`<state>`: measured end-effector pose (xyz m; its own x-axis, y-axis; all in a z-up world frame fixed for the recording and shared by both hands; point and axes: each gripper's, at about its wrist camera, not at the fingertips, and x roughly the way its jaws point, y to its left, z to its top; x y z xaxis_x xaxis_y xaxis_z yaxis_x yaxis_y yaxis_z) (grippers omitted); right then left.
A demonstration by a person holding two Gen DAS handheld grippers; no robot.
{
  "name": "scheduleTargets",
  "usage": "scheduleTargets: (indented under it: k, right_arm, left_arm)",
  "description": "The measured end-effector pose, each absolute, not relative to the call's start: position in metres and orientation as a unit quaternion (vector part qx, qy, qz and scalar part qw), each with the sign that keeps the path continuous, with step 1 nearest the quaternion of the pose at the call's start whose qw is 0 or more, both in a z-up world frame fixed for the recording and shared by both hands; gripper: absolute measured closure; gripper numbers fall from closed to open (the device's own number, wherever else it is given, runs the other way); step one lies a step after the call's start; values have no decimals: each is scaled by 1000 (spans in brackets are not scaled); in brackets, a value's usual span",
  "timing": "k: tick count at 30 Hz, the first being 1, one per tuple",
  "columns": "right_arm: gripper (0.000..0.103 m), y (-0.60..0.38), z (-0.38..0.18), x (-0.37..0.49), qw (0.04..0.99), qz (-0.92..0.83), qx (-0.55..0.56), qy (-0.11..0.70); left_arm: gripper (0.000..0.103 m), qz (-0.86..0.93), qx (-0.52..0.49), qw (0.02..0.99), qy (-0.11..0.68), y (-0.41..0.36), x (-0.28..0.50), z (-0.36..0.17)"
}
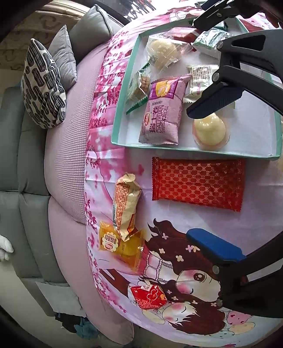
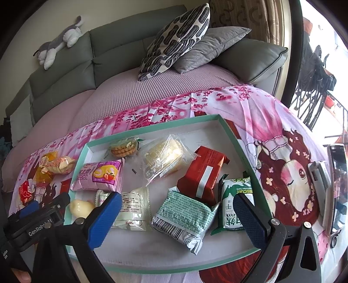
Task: Organize snacks
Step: 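Withdraw both grippers from the tray toward the remaining snacks, then move the left gripper to the red foil bag while the right gripper approaches the red patterned pack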
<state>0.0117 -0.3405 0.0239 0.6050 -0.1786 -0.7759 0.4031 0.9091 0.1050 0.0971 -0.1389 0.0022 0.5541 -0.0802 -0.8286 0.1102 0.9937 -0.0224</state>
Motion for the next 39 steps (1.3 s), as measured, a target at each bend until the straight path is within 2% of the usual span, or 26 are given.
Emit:
scheduleTargets:
  k: [15, 39]
  right_arm:
    - [0, -312, 38, 14, 896, -140, 141, 397]
    - [0, -182, 30, 50, 902, -41, 88, 421]
  left_arm:
    - [2, -49, 1, 884, 464, -112, 95, 19]
    - [2, 20, -33, 877, 479, -4, 102, 28]
